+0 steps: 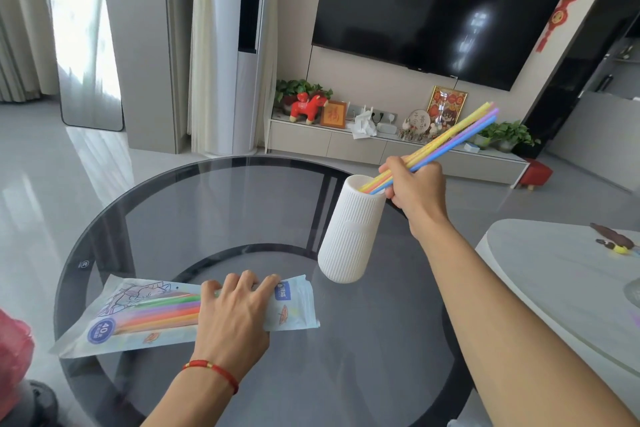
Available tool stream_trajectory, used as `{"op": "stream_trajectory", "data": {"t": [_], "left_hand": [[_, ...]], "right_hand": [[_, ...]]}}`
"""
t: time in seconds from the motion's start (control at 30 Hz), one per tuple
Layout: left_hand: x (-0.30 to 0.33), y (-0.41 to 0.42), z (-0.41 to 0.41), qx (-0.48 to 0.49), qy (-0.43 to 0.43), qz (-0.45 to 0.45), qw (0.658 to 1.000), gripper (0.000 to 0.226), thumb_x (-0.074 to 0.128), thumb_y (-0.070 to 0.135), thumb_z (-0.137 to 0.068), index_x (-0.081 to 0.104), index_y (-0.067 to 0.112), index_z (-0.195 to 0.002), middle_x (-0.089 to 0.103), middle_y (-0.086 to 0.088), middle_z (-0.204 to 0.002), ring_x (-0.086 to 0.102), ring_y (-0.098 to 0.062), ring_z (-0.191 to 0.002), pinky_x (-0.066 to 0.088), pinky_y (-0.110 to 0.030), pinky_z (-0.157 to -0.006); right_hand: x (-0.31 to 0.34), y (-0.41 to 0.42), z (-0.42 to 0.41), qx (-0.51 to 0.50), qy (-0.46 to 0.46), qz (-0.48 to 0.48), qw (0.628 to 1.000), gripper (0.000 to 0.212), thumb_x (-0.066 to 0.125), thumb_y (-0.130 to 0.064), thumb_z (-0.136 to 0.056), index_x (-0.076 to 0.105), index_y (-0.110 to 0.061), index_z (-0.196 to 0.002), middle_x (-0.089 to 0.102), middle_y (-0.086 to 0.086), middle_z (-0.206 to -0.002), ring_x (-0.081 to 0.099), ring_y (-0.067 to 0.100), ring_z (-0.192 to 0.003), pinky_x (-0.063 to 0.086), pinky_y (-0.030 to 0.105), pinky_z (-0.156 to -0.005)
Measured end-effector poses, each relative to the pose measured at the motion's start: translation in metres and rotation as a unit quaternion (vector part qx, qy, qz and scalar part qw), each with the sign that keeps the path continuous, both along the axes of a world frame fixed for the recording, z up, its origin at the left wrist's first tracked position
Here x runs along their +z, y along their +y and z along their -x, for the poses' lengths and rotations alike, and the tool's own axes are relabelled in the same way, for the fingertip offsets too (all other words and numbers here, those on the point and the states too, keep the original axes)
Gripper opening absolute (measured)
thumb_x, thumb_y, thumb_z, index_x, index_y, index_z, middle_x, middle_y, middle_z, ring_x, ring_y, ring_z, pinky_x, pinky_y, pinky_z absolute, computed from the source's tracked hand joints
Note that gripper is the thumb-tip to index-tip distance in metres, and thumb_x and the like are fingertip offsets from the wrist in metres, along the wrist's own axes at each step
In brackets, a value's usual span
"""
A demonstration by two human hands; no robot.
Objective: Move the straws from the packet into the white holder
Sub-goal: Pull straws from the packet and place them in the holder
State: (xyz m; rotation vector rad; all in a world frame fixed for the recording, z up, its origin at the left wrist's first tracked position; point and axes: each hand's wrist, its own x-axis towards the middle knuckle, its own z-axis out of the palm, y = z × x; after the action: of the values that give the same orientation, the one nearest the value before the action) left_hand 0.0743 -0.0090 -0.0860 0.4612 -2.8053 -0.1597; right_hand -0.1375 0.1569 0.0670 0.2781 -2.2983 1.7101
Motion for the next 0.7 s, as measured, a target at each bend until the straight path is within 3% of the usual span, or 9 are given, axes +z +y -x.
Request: {"op": "stream_trajectory", "data": {"t": [0.07, 0.17, 0.27, 0.33, 0.4, 0.47, 0.53, 0.63, 0.7], "left_hand": [[0.001, -0.001, -0.001, 0.0, 0.0, -0.003, 1.0, 0.065, 0.084, 0.019, -0.05, 0.067, 0.03, -0.112, 0.066, -0.001, -0.089, 0.062, -0.03, -0.079, 0.045, -0.046, -0.075], [0.001, -0.001, 0.0, -0.002, -0.006, -0.005, 1.0, 0.067, 0.085, 0.019, -0.05, 0.067, 0.03, -0.113, 0.067, -0.001, -0.09, 0.062, -0.03, -0.079, 0.045, -0.046, -0.075], [0.001, -0.001, 0.0, -0.003, -0.01, -0.011, 1.0, 0.068, 0.085, 0.021, -0.054, 0.065, 0.032, -0.117, 0.067, 0.0, -0.095, 0.063, -0.029, -0.083, 0.045, -0.047, -0.079], [0.002, -0.001, -0.001, -0.003, -0.006, -0.011, 1.0, 0.067, 0.084, 0.02, -0.054, 0.065, 0.032, -0.117, 0.066, 0.0, -0.094, 0.062, -0.029, -0.083, 0.044, -0.047, -0.078], [0.004, -0.002, -0.002, -0.004, 0.004, -0.011, 1.0, 0.068, 0.084, 0.018, -0.052, 0.065, 0.032, -0.116, 0.065, 0.001, -0.092, 0.062, -0.029, -0.082, 0.044, -0.046, -0.077], [0.006, -0.003, -0.002, -0.003, 0.016, -0.013, 1.0, 0.07, 0.082, 0.015, -0.053, 0.063, 0.032, -0.118, 0.065, 0.001, -0.093, 0.062, -0.029, -0.084, 0.044, -0.047, -0.078], [0.011, -0.004, -0.002, -0.004, 0.041, -0.009, 0.999, 0.071, 0.079, 0.012, -0.053, 0.062, 0.032, -0.119, 0.064, 0.001, -0.094, 0.062, -0.029, -0.085, 0.043, -0.047, -0.079], [0.016, -0.003, -0.003, -0.029, 0.045, 0.024, 0.998, 0.075, 0.074, 0.01, -0.056, 0.057, 0.029, -0.126, 0.06, -0.001, -0.099, 0.06, -0.03, -0.09, 0.042, -0.048, -0.081], [0.018, 0.001, -0.003, -0.05, 0.027, 0.065, 0.996, 0.081, 0.07, 0.009, -0.056, 0.052, 0.026, -0.133, 0.058, -0.005, -0.103, 0.058, -0.032, -0.094, 0.043, -0.051, -0.083]], "right_hand": [[-0.001, -0.004, 0.0, 0.023, -0.031, -0.049, 0.998, 0.02, 0.07, -0.036, -0.084, 0.077, -0.019, -0.077, 0.069, 0.0, -0.072, 0.064, 0.017, -0.068, 0.05, 0.032, -0.061], [-0.003, -0.005, 0.0, 0.079, -0.067, -0.096, 0.99, 0.038, 0.072, -0.054, -0.085, 0.076, -0.018, -0.097, 0.075, 0.004, -0.105, 0.064, 0.014, -0.088, 0.048, 0.031, -0.071], [0.0, 0.003, -0.006, 0.123, -0.1, -0.035, 0.987, 0.079, 0.07, -0.072, -0.081, 0.06, -0.019, -0.14, 0.063, 0.001, -0.141, 0.061, 0.016, -0.119, 0.052, 0.04, -0.099], [-0.001, 0.012, -0.016, 0.118, -0.071, 0.043, 0.99, 0.087, 0.069, -0.071, -0.082, 0.05, -0.021, -0.151, 0.056, -0.001, -0.15, 0.055, 0.014, -0.132, 0.047, 0.04, -0.11], [-0.009, 0.022, -0.032, 0.072, 0.022, 0.083, 0.994, 0.066, 0.068, -0.06, -0.086, 0.058, -0.024, -0.141, 0.061, -0.005, -0.14, 0.059, 0.009, -0.124, 0.05, 0.032, -0.099], [-0.025, 0.031, -0.05, 0.039, 0.102, 0.116, 0.987, 0.03, 0.065, -0.045, -0.092, 0.069, -0.024, -0.113, 0.072, -0.01, -0.106, 0.067, 0.008, -0.094, 0.056, 0.03, -0.079], [-0.05, 0.037, -0.069, 0.062, 0.116, 0.107, 0.986, 0.019, 0.06, -0.035, -0.094, 0.071, -0.02, -0.09, 0.068, -0.007, -0.076, 0.06, 0.01, -0.063, 0.049, 0.024, -0.057], [-0.098, 0.033, -0.096, 0.136, 0.013, -0.004, 0.991, 0.025, 0.057, -0.028, -0.103, 0.07, -0.022, -0.082, 0.07, 0.0, -0.077, 0.055, 0.011, -0.052, 0.043, 0.023, -0.049], [-0.128, 0.025, -0.109, 0.165, -0.136, -0.042, 0.976, 0.026, 0.05, -0.035, -0.108, 0.07, -0.026, -0.095, 0.07, 0.001, -0.093, 0.053, 0.012, -0.052, 0.041, 0.028, -0.047]]}}
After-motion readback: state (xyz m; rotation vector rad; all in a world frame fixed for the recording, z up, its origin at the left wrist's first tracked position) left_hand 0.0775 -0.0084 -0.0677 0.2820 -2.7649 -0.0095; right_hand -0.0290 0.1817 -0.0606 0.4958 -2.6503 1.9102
